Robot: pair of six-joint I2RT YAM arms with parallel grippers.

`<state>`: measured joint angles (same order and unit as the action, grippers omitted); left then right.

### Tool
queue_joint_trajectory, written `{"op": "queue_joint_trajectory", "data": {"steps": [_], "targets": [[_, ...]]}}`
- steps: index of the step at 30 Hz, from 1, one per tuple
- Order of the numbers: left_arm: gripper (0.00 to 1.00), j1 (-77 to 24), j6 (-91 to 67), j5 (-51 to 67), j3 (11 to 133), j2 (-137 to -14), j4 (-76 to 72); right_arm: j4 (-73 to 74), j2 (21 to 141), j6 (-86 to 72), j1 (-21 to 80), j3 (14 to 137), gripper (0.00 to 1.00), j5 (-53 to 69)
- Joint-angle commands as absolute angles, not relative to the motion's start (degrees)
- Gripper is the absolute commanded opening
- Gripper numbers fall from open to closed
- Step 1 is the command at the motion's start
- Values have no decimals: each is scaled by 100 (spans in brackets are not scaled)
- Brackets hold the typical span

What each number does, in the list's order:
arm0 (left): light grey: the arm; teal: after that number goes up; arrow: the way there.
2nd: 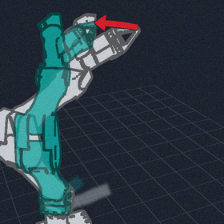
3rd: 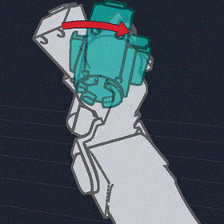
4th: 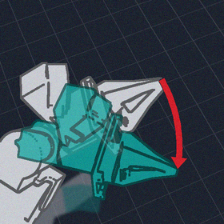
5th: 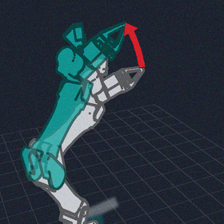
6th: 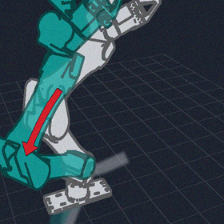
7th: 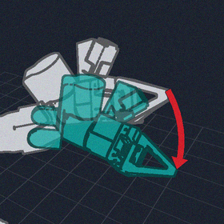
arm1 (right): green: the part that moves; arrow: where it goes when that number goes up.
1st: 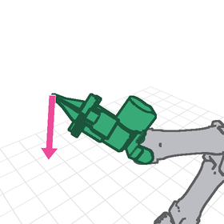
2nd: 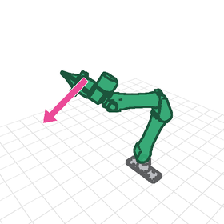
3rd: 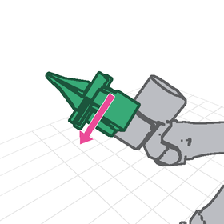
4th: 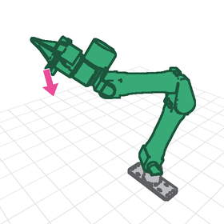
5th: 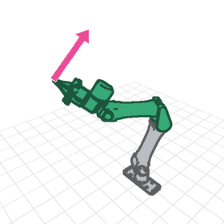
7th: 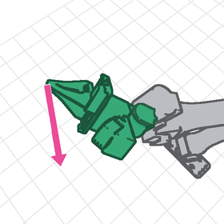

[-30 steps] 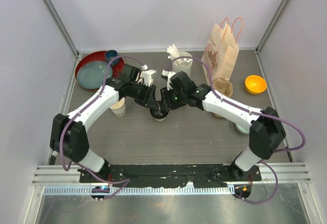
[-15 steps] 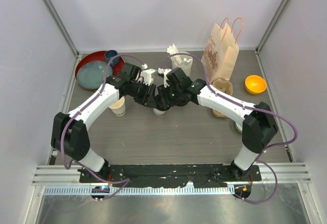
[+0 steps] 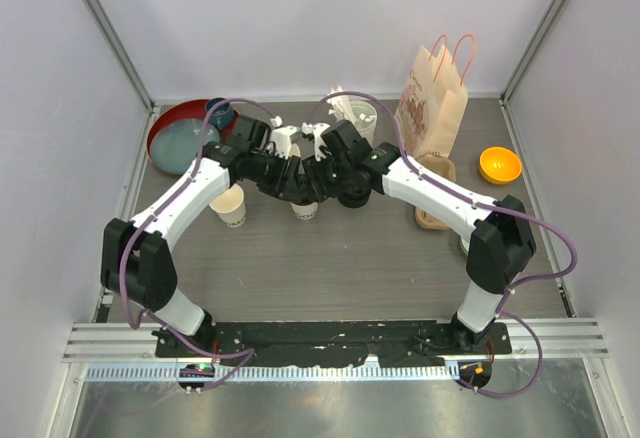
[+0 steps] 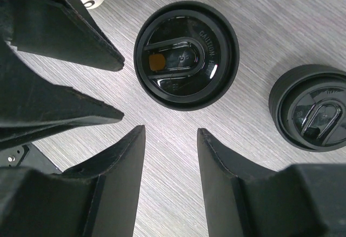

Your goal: Pack the takeout coffee

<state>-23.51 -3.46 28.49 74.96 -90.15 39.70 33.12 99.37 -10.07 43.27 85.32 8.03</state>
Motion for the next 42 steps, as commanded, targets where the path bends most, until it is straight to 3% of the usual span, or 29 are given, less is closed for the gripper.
{"op": "queue_joint_trajectory", "data": {"steps": [1,7,17,23,24,28,34,42], "targets": [[46,-2233,-150,2795,7795,-8737,4034,3410,9897,-835,4219,8965,48,686],[48,-2145,130,2690,7875,-8289,4245,3103,9318,-1221,3482,8491,44,222],[61,-1179,544,2197,7858,-7691,4623,2383,9351,-1382,2909,7436,48,-249],[62,-115,1063,2627,8007,-7840,5281,1556,8755,2693,2769,6812,54,1631],[63,-27,1150,2654,7998,-7857,5308,1625,8650,3290,2586,6751,56,2540],[63,474,1239,2610,7884,-7910,5300,2336,8850,6099,2373,6775,57,3471],[64,764,1380,2532,7761,-7928,5326,4304,9841,7838,2294,7776,54,3542],[64,861,1424,2470,7691,-8007,5300,4227,10265,8419,2294,8051,49,3226]]}}
